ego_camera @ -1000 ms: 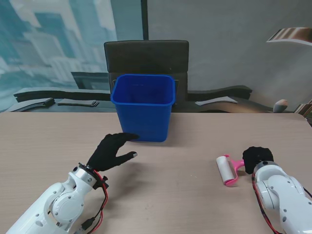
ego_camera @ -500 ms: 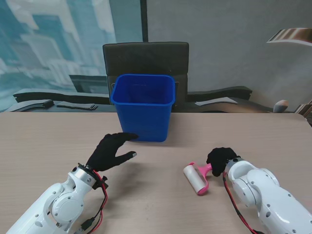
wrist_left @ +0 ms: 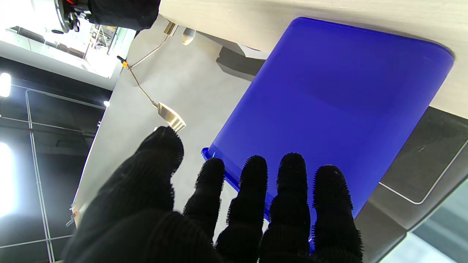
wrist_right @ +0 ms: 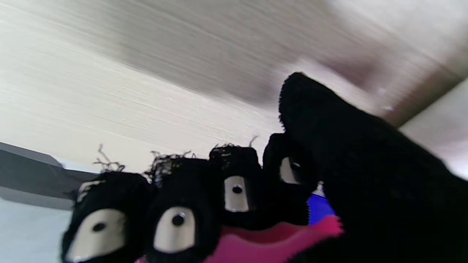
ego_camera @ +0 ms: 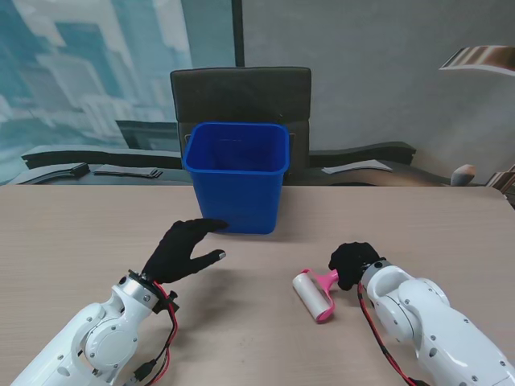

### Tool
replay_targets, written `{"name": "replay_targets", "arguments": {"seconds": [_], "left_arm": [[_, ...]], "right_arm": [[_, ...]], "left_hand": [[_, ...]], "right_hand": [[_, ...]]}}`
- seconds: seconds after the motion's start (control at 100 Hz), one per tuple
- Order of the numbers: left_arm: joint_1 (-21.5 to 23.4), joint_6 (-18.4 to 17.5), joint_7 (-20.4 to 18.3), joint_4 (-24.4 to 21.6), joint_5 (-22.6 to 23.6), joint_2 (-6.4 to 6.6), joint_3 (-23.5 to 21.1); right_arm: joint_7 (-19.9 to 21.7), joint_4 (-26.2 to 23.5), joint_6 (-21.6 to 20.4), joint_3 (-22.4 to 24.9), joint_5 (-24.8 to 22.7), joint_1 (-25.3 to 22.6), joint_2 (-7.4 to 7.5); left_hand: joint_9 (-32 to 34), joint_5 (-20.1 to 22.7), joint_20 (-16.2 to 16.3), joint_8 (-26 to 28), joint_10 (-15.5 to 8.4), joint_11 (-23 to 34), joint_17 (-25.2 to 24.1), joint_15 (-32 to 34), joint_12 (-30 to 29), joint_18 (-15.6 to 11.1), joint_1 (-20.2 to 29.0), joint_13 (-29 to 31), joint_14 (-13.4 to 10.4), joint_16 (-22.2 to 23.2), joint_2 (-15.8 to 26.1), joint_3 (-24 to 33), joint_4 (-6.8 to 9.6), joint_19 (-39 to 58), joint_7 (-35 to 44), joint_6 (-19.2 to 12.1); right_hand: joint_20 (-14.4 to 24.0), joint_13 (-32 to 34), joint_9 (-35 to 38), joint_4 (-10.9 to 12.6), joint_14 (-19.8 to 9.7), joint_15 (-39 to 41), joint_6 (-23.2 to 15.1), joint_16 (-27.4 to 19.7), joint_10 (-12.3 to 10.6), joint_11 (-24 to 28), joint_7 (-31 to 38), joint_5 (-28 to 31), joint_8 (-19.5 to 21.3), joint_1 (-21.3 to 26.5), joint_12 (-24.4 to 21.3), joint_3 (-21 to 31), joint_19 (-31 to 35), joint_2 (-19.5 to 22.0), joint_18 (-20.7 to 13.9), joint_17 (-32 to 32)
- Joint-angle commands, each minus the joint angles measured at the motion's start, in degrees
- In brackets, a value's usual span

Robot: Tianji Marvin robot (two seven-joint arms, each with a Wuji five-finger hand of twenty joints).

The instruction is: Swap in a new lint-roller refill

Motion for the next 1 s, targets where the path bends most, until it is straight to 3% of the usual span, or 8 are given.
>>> {"name": "replay_targets", "arguments": {"seconds": [0.0, 0.55, 0.8, 0.99], "left_arm": [[0.2, 0.2, -0.8, -0.3, -0.1, -0.21, 0.0], [1.2, -0.4, -0.5, -1.8, -0.5, -0.34, -0.3], [0.9, 0.2, -1.1, -1.6, -1.0, -0.31, -0.2], [0.9, 0.3, -1.3, -1.5, -1.0, -0.28, -0.1]], "right_arm": [[0.3, 2.0, 0.5, 0.7, -1.1, 0.0, 0.33], [-3.1, 4.8, 9.1, 12.6, -13.6, -6.9, 0.66], [-3.6, 5.3, 10.2, 13.4, -14.4, -7.4, 0.66], [-2.6, 3.9, 8.8, 10.3, -11.7, -5.8, 0.49]], "left_hand": [[-1.1, 0.9, 1.1, 0.5, 0.9, 0.3, -0.2, -0.5, -0.8, -0.5, 0.3, -1.5, -0.3, 0.3, 3.9, -1.1, 0.9, -0.9, 0.7, 0.0], [-1.1, 1.4, 1.1, 0.5, 1.0, 0.1, -0.2, -0.6, -0.9, -0.4, 0.1, -1.6, -0.1, 0.2, 3.8, -1.2, 0.87, -0.9, 0.8, 0.0], [-1.0, 1.5, 1.1, 0.4, 1.0, 0.1, -0.2, -0.6, -0.9, -0.4, 0.2, -1.5, -0.1, 0.2, 3.8, -1.2, 0.89, -0.9, 0.7, 0.0], [-1.0, 1.5, 1.1, 0.4, 0.9, 0.1, -0.2, -0.6, -0.9, -0.4, 0.2, -1.5, -0.2, 0.2, 3.8, -1.2, 0.91, -0.9, 0.7, 0.0]], "right_hand": [[1.6, -0.1, 2.4, -1.1, -25.2, 10.2, 1.5, 2.6, 4.4, 2.6, -0.4, 1.2, 1.0, 0.7, 0.8, 1.3, 11.4, -1.0, -21.0, 2.7], [1.6, -0.1, 2.4, -1.2, -25.1, 10.2, 1.5, 2.5, 4.4, 2.6, -0.5, 1.3, 1.1, 0.6, 0.8, 1.5, 11.4, -0.8, -21.0, 2.7], [1.6, -0.1, 2.4, -1.2, -25.1, 10.3, 1.5, 2.5, 4.4, 2.6, -0.6, 1.3, 1.1, 0.7, 0.8, 1.4, 11.3, -0.7, -21.0, 2.7], [1.5, -0.1, 2.4, -1.2, -25.0, 10.3, 1.6, 2.5, 4.4, 2.6, -0.6, 1.2, 1.1, 0.6, 0.8, 1.2, 11.3, -0.5, -20.9, 2.7]]}}
